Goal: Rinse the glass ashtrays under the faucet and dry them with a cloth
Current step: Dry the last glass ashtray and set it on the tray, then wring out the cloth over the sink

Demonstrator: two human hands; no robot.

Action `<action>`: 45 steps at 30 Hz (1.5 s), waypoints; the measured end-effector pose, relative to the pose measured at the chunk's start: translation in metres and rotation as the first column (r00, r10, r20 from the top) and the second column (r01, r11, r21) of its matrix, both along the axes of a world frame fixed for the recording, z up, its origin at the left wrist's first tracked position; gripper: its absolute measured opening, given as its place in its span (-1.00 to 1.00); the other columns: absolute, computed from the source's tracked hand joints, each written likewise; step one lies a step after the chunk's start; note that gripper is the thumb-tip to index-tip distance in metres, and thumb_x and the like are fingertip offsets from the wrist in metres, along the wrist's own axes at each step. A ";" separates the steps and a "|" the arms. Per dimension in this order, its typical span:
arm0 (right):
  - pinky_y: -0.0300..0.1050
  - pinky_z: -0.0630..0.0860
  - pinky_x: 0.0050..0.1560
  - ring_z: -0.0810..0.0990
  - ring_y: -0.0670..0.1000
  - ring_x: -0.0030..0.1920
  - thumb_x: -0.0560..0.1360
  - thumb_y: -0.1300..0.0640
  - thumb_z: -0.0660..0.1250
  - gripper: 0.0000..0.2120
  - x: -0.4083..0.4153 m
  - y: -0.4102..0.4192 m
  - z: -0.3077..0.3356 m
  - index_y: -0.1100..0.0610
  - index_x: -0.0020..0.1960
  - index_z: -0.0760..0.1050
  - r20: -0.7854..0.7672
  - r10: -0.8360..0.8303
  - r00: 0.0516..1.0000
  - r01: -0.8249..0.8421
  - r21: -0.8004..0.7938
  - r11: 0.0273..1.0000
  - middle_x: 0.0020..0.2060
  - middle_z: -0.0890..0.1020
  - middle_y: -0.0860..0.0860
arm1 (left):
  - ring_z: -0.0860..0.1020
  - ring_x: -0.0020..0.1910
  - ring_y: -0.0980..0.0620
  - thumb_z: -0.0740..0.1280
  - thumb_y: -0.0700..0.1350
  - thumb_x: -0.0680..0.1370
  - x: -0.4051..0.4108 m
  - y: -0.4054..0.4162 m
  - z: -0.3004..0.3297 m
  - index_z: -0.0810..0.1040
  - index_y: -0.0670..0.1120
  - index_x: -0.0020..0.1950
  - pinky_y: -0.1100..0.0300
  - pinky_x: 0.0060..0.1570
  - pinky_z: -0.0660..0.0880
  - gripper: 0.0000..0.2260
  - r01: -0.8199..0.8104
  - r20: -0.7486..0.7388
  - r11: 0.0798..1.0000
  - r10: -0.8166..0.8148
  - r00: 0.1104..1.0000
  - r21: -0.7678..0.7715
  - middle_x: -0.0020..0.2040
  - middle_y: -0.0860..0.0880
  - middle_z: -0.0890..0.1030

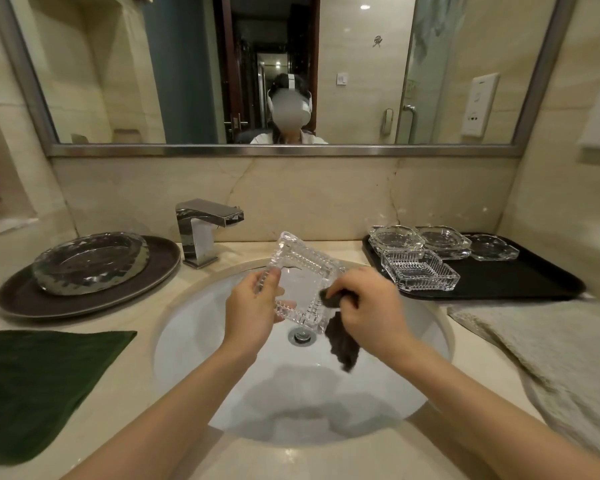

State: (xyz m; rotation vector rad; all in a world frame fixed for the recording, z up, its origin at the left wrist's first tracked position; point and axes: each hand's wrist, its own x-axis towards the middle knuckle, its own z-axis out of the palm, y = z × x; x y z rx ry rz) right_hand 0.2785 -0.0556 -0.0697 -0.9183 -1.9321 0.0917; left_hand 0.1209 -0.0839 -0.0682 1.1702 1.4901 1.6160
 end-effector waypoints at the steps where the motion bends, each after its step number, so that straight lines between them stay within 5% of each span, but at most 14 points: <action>1: -0.28 0.37 -0.29 0.46 -0.10 -0.28 0.22 0.34 0.16 -0.77 0.006 -0.001 0.002 0.13 -0.35 0.56 -0.075 -0.072 0.995 0.073 0.018 0.997 -0.38 0.53 -0.17 | 0.62 -0.38 0.15 0.20 0.00 0.60 0.000 0.000 0.004 0.48 -0.07 0.06 0.16 -0.27 0.55 -0.82 0.001 0.064 1.000 -0.001 0.998 -0.006 -0.17 -0.04 0.55; 4: -0.21 0.35 -0.28 0.48 -0.03 -0.30 0.35 0.33 0.19 -0.80 0.021 -0.001 0.010 0.13 -0.27 0.55 -0.181 -0.199 0.963 0.153 -0.240 0.959 -0.40 0.54 -0.07 | 0.62 -0.19 -0.05 0.19 -0.03 0.61 0.000 0.000 0.017 0.45 -0.09 0.11 0.12 -0.21 0.55 -0.83 0.043 0.264 0.999 -0.037 0.964 -0.020 -0.12 -0.11 0.53; 8: -0.13 0.38 -0.07 0.53 0.00 -0.12 0.47 -0.02 0.29 -0.75 0.038 0.005 0.027 0.15 -0.21 0.59 -0.325 -0.111 0.939 -0.123 -0.619 0.776 -0.28 0.59 -0.02 | 0.55 -0.11 -0.05 0.21 -0.11 0.61 0.018 0.006 0.035 0.41 -0.20 0.21 0.10 -0.18 0.56 -0.78 0.192 0.364 0.979 -0.155 0.918 -0.070 0.04 -0.15 0.52; 11: -0.12 0.35 -0.16 0.47 -0.04 -0.25 0.47 -0.16 0.29 -0.63 0.049 0.005 0.042 0.13 -0.30 0.50 -0.246 -0.137 0.959 -0.066 -0.668 0.741 -0.37 0.49 -0.04 | 0.56 -0.21 -0.04 0.19 -0.22 0.61 0.044 0.008 0.045 0.47 -0.24 0.11 0.12 -0.21 0.57 -0.86 0.352 0.421 0.933 -0.292 0.859 -0.072 -0.03 -0.14 0.54; 15: -0.14 0.13 -0.42 0.23 -0.02 -0.45 0.44 0.06 0.31 -0.66 0.089 0.014 0.066 0.13 -0.43 0.28 0.014 -0.241 0.971 0.199 -0.608 0.769 -0.52 0.25 0.00 | 0.57 -0.10 -0.10 0.19 -0.22 0.60 0.085 0.022 0.051 0.41 -0.27 0.23 0.13 -0.30 0.60 -0.77 0.457 0.432 0.884 -0.377 0.819 -0.096 0.09 -0.19 0.52; 18: -0.17 0.12 -0.51 0.20 -0.02 -0.47 0.44 0.12 0.27 -0.62 0.125 0.027 0.086 0.08 -0.46 0.16 0.263 -0.286 0.921 0.385 -0.514 0.766 -0.54 0.23 0.00 | 0.53 0.04 -0.14 0.28 -0.21 0.55 0.114 0.041 0.062 0.43 -0.18 0.04 0.12 -0.33 0.57 -0.90 0.468 0.240 0.865 -0.423 0.874 -0.180 0.14 -0.20 0.47; 22: -0.13 0.12 -0.46 0.20 -0.01 -0.45 0.46 0.09 0.27 -0.63 0.178 0.046 0.107 0.11 -0.42 0.18 0.425 -0.316 0.848 0.509 -0.489 0.708 -0.50 0.25 0.02 | 0.39 -0.43 0.11 0.36 -0.24 0.48 0.157 0.069 0.078 0.48 -0.18 -0.09 0.15 -0.27 0.60 -0.93 0.529 0.069 0.811 -0.530 0.845 -0.249 -0.20 -0.05 0.42; 24: -0.16 0.15 -0.48 0.21 0.00 -0.44 0.47 0.10 0.26 -0.68 0.201 0.058 0.116 0.14 -0.39 0.25 0.482 -0.309 0.820 0.545 -0.495 0.677 -0.49 0.26 0.04 | 0.35 -0.47 0.12 0.38 -0.20 0.48 0.178 0.086 0.083 0.47 -0.20 0.04 0.14 -0.24 0.59 -0.81 0.539 0.036 0.790 -0.555 0.831 -0.292 -0.25 -0.03 0.37; 27: -0.16 0.20 -0.43 0.28 0.00 -0.44 0.46 0.10 0.27 -0.76 0.228 0.079 0.121 0.17 -0.33 0.36 0.520 -0.303 0.798 0.576 -0.515 0.634 -0.48 0.33 0.04 | 0.47 -0.45 0.07 0.38 -0.07 0.49 0.203 0.114 0.085 0.48 -0.19 -0.02 0.25 -0.37 0.53 -0.79 0.480 -0.171 0.814 -0.551 0.817 -0.327 -0.32 -0.04 0.46; 32: -0.14 0.25 -0.36 0.33 0.02 -0.38 0.49 0.05 0.26 -0.73 0.257 0.122 0.106 0.19 -0.30 0.39 0.622 -0.231 0.748 0.623 -0.540 0.566 -0.43 0.37 0.04 | 0.47 -0.38 0.01 0.29 0.14 0.44 0.232 0.159 0.068 0.47 -0.12 -0.28 0.25 -0.42 0.33 -0.68 0.221 -0.748 0.920 -0.391 0.536 -0.323 -0.39 0.00 0.50; 36: -0.21 0.25 -0.42 0.31 -0.02 -0.42 0.50 0.08 0.25 -0.71 0.271 0.150 0.084 0.16 -0.35 0.33 0.637 -0.183 0.748 0.615 -0.565 0.550 -0.45 0.36 0.02 | 0.53 -0.21 -0.04 0.25 0.18 0.42 0.248 0.180 0.050 0.56 -0.11 -0.17 0.21 -0.33 0.33 -0.65 0.124 -0.859 0.951 -0.308 0.410 -0.282 -0.21 -0.01 0.59; 40: -0.25 0.27 -0.46 0.32 -0.06 -0.45 0.51 0.07 0.25 -0.76 0.277 0.166 0.064 0.15 -0.28 0.38 0.630 -0.160 0.760 0.604 -0.595 0.530 -0.44 0.39 0.00 | 0.55 -0.17 -0.05 0.22 0.17 0.44 0.254 0.196 0.034 0.54 -0.10 -0.17 0.19 -0.25 0.38 -0.66 0.114 -0.901 0.958 -0.287 0.326 -0.264 -0.24 0.00 0.57; 45: -0.15 0.29 -0.33 0.34 -0.01 -0.37 0.47 0.08 0.30 -0.76 0.278 0.179 0.046 0.26 -0.22 0.52 0.620 -0.143 0.772 0.585 -0.603 0.543 -0.38 0.42 0.06 | 0.44 -0.32 0.05 0.22 0.15 0.46 0.253 0.204 0.018 0.52 -0.08 -0.12 0.25 -0.36 0.28 -0.69 0.096 -0.919 0.960 -0.281 0.277 -0.264 -0.31 0.04 0.48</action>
